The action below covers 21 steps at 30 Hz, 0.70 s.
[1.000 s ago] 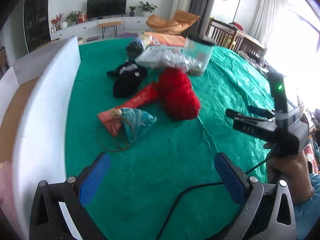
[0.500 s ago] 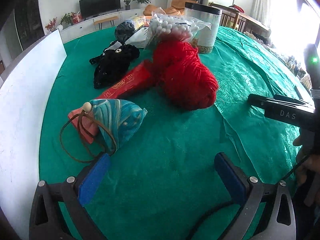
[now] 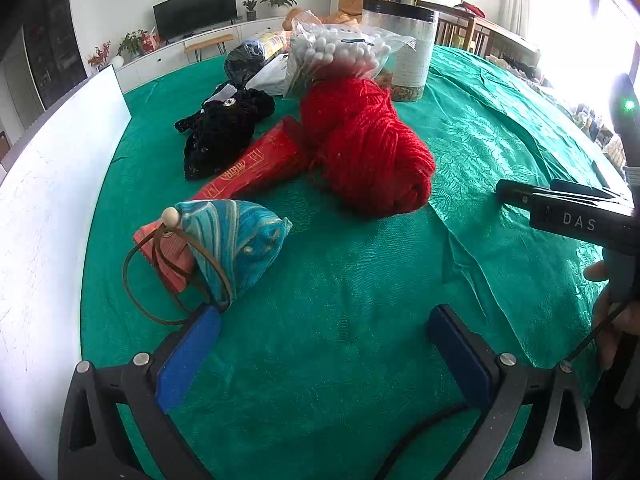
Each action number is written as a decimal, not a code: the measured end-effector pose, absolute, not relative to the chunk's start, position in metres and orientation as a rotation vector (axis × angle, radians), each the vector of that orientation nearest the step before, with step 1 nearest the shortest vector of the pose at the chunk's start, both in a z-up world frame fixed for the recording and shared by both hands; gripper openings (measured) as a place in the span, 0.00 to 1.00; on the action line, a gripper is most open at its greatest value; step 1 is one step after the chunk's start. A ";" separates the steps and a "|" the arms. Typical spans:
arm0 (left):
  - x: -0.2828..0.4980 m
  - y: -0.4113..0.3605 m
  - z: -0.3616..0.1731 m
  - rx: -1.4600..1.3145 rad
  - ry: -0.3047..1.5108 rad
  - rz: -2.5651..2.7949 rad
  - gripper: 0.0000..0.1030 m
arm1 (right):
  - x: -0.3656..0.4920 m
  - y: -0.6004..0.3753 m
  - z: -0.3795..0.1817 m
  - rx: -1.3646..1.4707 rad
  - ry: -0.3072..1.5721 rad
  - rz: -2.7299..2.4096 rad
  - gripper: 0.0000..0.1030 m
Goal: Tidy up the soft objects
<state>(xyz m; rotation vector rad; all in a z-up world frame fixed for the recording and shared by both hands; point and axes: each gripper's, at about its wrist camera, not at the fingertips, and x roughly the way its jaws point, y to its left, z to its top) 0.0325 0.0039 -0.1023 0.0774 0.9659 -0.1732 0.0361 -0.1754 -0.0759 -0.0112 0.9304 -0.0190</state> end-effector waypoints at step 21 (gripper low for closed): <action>0.030 0.023 -0.104 0.085 0.954 -0.180 1.00 | 0.038 -0.176 -0.078 -0.010 0.926 -0.019 0.92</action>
